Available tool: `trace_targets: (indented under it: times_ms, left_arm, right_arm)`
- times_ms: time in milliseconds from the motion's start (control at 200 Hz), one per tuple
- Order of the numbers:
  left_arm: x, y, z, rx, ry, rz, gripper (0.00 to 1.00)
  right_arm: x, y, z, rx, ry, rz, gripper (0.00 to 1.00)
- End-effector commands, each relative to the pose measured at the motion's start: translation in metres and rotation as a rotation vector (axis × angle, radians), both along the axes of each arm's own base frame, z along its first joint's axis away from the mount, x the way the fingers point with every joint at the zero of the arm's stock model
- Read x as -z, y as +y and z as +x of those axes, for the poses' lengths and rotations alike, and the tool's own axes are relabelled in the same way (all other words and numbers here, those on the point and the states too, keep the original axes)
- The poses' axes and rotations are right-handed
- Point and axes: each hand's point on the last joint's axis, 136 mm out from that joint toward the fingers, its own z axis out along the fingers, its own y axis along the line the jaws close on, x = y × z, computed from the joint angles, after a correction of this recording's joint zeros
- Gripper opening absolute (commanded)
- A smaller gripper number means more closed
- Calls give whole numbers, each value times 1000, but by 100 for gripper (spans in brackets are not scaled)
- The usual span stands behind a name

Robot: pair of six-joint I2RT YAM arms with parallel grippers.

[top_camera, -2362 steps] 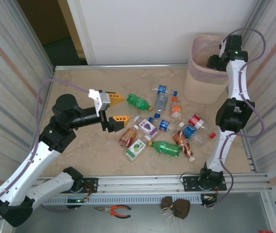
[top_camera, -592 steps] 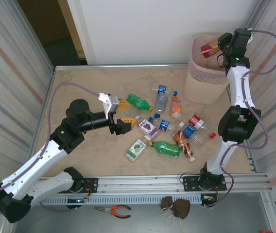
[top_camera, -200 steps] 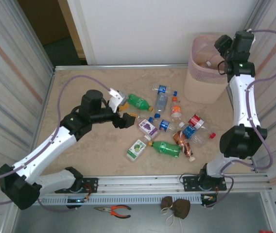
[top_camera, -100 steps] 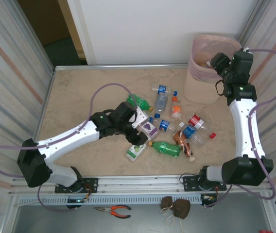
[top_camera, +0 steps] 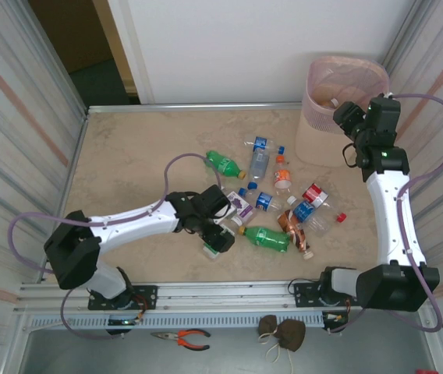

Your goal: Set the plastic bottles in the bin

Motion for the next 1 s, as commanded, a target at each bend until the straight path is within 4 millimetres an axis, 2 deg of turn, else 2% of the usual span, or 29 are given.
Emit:
trace_targets:
  times_ms: [0, 246, 441, 631, 992]
  left_arm:
    - [12, 4, -3, -29, 27, 38, 95]
    - [38, -4, -12, 10, 69, 94, 94]
    - [60, -1, -14, 6, 94, 166, 91]
    - [65, -1, -17, 5, 112, 192, 88]
    - [64, 20, -39, 3, 132, 283, 87]
  right_arm:
    - [-6, 6, -9, -17, -14, -10, 66]
    - [-5, 12, -8, -37, -13, -1, 66]
    - [-4, 18, -7, -54, -11, 5, 66]
    - [-4, 21, -6, -65, -11, 6, 65]
    - [-1, 28, -5, -79, -5, 7, 65]
